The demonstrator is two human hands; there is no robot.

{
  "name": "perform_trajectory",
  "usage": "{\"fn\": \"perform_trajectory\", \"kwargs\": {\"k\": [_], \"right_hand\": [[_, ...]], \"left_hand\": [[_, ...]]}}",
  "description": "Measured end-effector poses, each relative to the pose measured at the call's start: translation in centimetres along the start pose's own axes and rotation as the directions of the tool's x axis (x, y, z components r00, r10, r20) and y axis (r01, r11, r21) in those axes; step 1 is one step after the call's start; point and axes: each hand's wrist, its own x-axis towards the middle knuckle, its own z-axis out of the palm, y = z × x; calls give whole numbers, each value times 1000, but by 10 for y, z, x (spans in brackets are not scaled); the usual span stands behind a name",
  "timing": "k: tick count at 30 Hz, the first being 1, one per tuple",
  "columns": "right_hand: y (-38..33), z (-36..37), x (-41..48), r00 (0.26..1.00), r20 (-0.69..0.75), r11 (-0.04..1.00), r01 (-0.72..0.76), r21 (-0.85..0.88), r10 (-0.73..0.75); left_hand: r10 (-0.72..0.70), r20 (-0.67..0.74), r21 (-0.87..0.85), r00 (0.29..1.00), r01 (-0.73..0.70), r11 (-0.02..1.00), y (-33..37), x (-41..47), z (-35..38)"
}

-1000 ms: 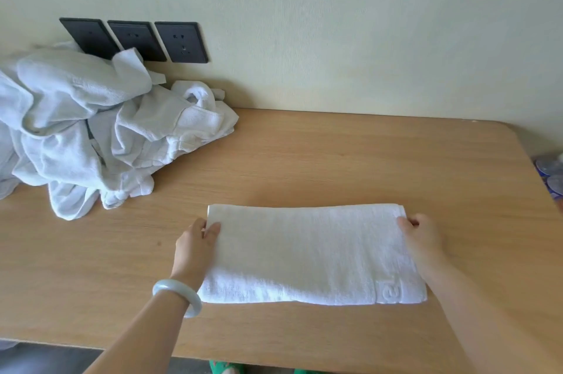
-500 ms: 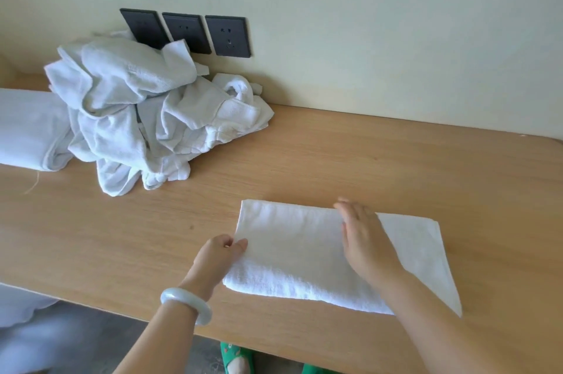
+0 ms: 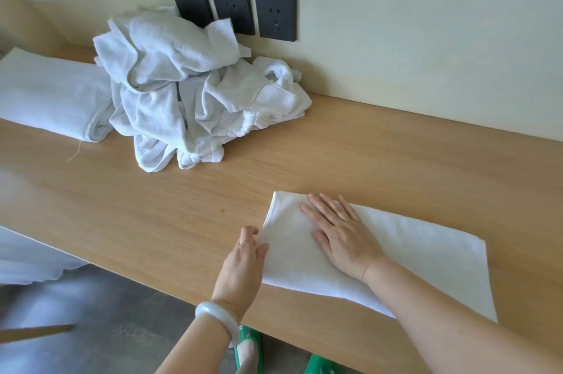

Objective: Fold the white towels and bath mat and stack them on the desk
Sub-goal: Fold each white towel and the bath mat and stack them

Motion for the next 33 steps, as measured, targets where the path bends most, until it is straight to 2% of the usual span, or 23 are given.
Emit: {"fn": "perform_trajectory", "kwargs": {"k": [1,3,5,6,8,10,12,14,16,20,21,23,25,27,30,33], "right_hand": [[-2,-3,-2,1000,-4,1000,-2,5,2],[-15,-8,-7,998,-47,999,-50,-5,49],[-32,-7,-15,974,-102,979,-203,16,203],[-39,-4,-19,946,-119,954,-297,50,301],[-42,2,-30,892,-114,898,-428,101,438],[-28,5,-50,892,-76,895,-439,80,445],[0,-1,-80,910,-57,912,-411,22,411],[35,-9,-116,897,-53,897,-440,-40,438],[70,-15,-145,850,-42,849,-526,-42,525],[113,-23,-176,745,-25,744,-665,61,667],[117,-25,-178,720,-9,720,-693,40,694],[110,-31,-174,682,-93,682,-730,-39,725],[80,-38,-150,691,-214,699,-713,-49,690],[34,-32,-116,757,-250,788,-614,41,603],[-17,-11,-84,806,-182,825,-535,182,563],[-14,8,-99,827,-104,833,-548,74,553]], "left_hand": [[45,-72,114,996,-37,993,1,-1,1],[246,-178,303,953,-185,935,14,-1,5],[443,-129,410,887,-359,839,35,8,22],[459,-73,418,886,-390,820,46,14,34],[359,42,392,932,-346,852,61,25,56],[262,113,431,958,-285,856,49,31,73],[320,105,487,941,-330,809,34,32,76],[376,107,539,921,-371,756,26,32,74],[392,105,564,914,-379,733,25,33,73],[387,103,582,916,-371,724,27,32,77],[387,94,586,917,-366,723,26,32,77],[398,70,580,915,-362,730,32,32,77],[452,78,575,889,-410,708,53,28,84],[514,134,545,847,-496,676,78,17,104],[519,198,522,831,-538,662,87,0,130],[496,215,536,841,-526,660,69,-2,126]]}}
